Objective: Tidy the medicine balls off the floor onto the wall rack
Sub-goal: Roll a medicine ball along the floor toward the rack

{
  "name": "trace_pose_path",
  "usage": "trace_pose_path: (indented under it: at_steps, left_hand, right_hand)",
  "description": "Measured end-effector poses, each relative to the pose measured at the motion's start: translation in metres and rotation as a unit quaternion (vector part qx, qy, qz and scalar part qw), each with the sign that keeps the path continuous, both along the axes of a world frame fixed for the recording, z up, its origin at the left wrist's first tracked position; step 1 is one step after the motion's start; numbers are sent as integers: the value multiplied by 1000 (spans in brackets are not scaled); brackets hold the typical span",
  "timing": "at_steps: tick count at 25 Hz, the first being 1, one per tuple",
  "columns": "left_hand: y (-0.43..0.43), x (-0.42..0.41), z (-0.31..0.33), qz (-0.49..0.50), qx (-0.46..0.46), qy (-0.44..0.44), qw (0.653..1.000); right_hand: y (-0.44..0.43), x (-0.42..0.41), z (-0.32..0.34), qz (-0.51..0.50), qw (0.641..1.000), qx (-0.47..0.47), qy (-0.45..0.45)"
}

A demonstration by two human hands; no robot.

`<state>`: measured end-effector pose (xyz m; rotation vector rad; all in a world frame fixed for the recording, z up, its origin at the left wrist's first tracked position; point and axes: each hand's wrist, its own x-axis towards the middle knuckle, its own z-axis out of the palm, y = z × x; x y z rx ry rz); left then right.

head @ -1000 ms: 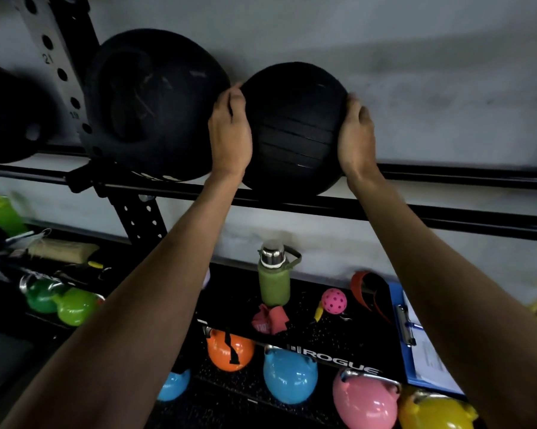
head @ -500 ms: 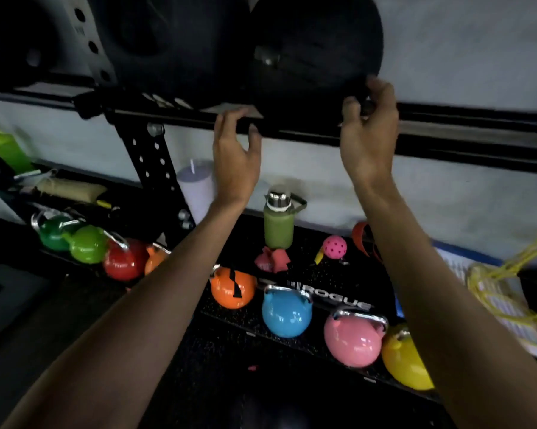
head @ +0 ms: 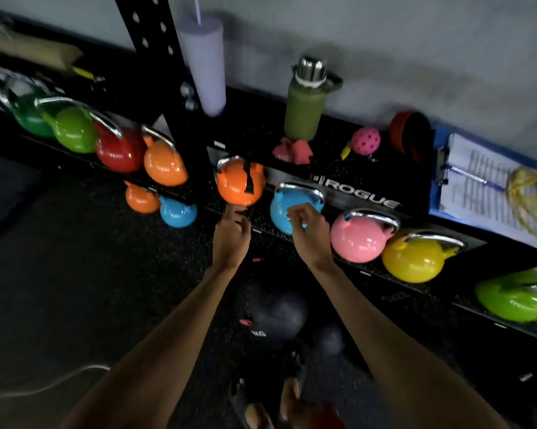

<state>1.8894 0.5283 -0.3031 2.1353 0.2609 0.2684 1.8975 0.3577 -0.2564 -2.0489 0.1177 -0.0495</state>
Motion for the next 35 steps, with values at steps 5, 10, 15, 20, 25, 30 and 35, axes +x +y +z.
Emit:
trace_pose_path:
  at_steps: [5,10,15,20,25,30,35]
  left_hand:
    - [-3,-48,-97,-9,8,206,979]
    - [-20,-65,-176,-12,-5,346,938]
    - [-30,-84,-283,23,-31,434,900]
    - [-39,-89,-378,22,-12,465,885]
    - [-66,-55,-449,23,-1,419,908]
    - [-98,-36,-494,15,-25,435,900]
    - [-80,-60,-518,68,-25,410,909]
  right_hand:
    - [-20,-33,-108,35,982,-82,166]
    - [-38,-35,-193,84,948,-117,285]
    - [-50,-46,-307,103,917,-130,364]
    - [-65,-56,-418,92,896,-140,411]
    - [-85,-43,-506,6,894,-112,433]
    - [-92,-35,-566,-24,891,-77,447]
    - [-62,-53,-564,-13,901,-104,420]
